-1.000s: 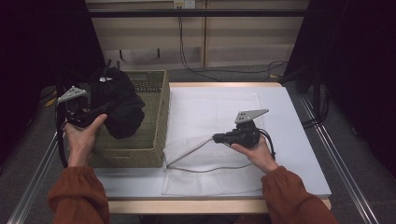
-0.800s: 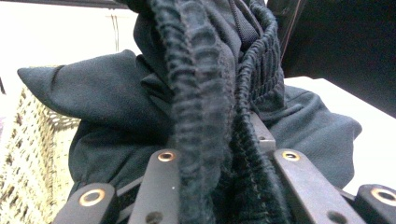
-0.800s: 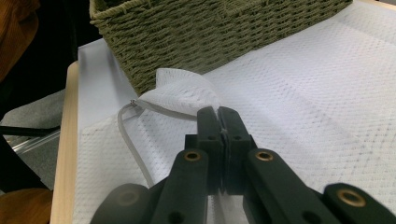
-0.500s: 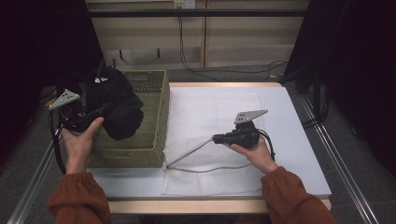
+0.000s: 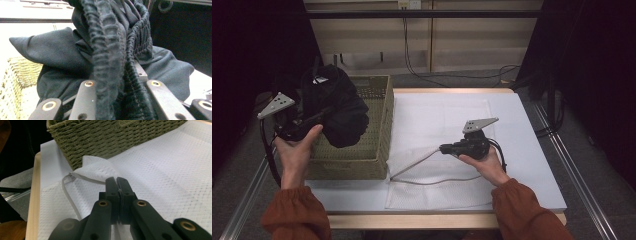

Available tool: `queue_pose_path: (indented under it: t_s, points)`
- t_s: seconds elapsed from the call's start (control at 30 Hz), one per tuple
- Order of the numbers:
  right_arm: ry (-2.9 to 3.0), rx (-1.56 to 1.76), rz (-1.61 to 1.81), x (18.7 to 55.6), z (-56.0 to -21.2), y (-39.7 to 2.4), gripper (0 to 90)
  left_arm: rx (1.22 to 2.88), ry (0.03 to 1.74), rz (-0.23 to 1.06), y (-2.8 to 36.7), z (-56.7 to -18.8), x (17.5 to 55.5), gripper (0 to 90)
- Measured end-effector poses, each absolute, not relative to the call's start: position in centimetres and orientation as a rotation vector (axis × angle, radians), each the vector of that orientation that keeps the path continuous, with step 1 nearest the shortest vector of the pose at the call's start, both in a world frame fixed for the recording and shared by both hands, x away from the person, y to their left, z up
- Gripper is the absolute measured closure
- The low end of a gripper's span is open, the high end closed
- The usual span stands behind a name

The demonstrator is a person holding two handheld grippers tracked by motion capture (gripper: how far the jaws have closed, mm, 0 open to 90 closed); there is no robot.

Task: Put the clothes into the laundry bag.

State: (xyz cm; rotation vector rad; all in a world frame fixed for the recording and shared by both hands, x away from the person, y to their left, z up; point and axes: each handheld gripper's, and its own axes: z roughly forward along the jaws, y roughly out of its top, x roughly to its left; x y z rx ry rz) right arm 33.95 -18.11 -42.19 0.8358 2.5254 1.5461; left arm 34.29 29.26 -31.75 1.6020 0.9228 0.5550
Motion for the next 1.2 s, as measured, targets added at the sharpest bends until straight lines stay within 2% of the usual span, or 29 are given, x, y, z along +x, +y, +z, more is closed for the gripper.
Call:
queue_pose_path:
  t_s: [0.5, 1.2]
  points:
    - [2.519, 0.823, 1.541, 33.8, -42.1, -18.2, 88.8, 1.617, 0.831, 0.604, 27.5, -29.6, 32.6, 73.1]
    - [2.517, 0.830, 1.547, 33.9, -42.0, -18.2, 88.8, 1.638, 0.707, 0.599, 25.6, -27.4, 30.5, 73.1]
